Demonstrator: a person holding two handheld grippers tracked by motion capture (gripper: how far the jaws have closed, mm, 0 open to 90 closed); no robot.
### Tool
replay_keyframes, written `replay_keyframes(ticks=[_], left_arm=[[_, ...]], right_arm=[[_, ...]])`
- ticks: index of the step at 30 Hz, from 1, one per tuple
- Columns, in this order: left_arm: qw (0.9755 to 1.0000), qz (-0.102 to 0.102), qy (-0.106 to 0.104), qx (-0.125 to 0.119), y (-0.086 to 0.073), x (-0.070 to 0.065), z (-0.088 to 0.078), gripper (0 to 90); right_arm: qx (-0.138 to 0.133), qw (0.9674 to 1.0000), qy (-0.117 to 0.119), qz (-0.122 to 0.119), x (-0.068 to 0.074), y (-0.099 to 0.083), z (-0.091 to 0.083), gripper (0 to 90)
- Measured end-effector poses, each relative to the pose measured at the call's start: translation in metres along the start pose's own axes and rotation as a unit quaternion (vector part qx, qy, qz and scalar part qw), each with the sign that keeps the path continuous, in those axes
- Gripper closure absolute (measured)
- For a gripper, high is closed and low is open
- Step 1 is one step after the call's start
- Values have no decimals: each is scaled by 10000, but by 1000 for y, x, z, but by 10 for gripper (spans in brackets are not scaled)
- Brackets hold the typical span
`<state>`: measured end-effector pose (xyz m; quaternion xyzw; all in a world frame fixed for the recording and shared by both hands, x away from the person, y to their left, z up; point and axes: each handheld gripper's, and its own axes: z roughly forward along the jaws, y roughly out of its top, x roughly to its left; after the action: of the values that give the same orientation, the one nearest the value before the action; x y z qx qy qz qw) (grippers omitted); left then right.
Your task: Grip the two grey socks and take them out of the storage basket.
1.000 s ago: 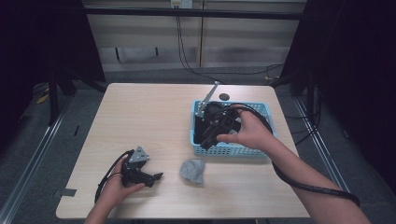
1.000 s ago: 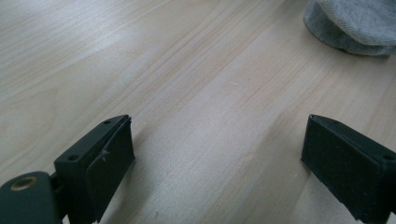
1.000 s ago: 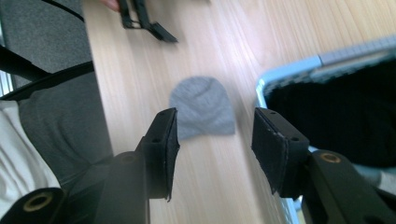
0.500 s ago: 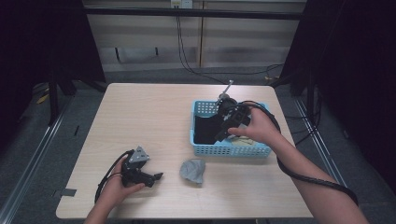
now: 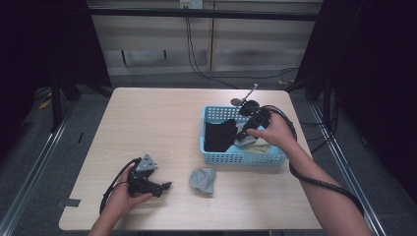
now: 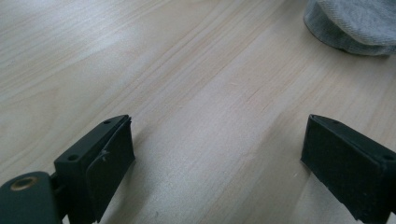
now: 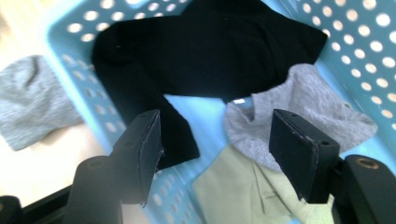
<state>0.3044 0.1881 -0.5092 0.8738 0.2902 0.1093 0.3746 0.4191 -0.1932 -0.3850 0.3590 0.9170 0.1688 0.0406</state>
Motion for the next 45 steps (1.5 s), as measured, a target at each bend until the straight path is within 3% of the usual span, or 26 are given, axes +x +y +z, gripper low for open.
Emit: replay_keyframes(ticks=[9,18,22,23,24,25,26,29,31,36,39,40,42,45], left_arm=[[10000,44,-3,40,0,0,0,85],[10000,49,-4,43,0,1,0,85],[10000,50,-5,43,0,1,0,85],[10000,46,-5,40,0,0,0,85],[10000,46,-5,40,0,0,0,85],[10000,49,-5,41,0,1,0,85],[10000,49,-5,43,0,1,0,85],[10000,48,-6,42,0,1,0,85],[10000,50,-3,43,0,1,0,85],[10000,51,-4,45,0,1,-1,85],[10000,49,-5,44,0,1,0,85],[10000,49,-5,44,0,1,0,85],[10000,51,-5,43,0,1,0,84],[10000,57,-1,38,0,1,-1,85]], right_arm=[[135,9990,-156,395,-24,-16,22,338],[199,9988,-156,425,-33,-28,37,393],[277,9992,-76,279,-27,-29,48,480],[338,9993,-63,162,-25,-29,53,556],[338,9993,-63,162,-25,-29,53,556],[374,9992,-75,135,-24,-28,54,602],[412,9990,-138,55,-24,-27,54,710],[506,9987,-59,59,-20,-25,52,882],[505,9987,58,10,-17,-23,50,900],[464,9986,201,-141,-8,-18,47,900],[325,9980,502,-194,6,-11,44,900],[325,9980,502,-194,6,-11,44,900],[175,9982,561,-137,9,-8,42,708],[110,9989,456,72,2,-11,37,620]])
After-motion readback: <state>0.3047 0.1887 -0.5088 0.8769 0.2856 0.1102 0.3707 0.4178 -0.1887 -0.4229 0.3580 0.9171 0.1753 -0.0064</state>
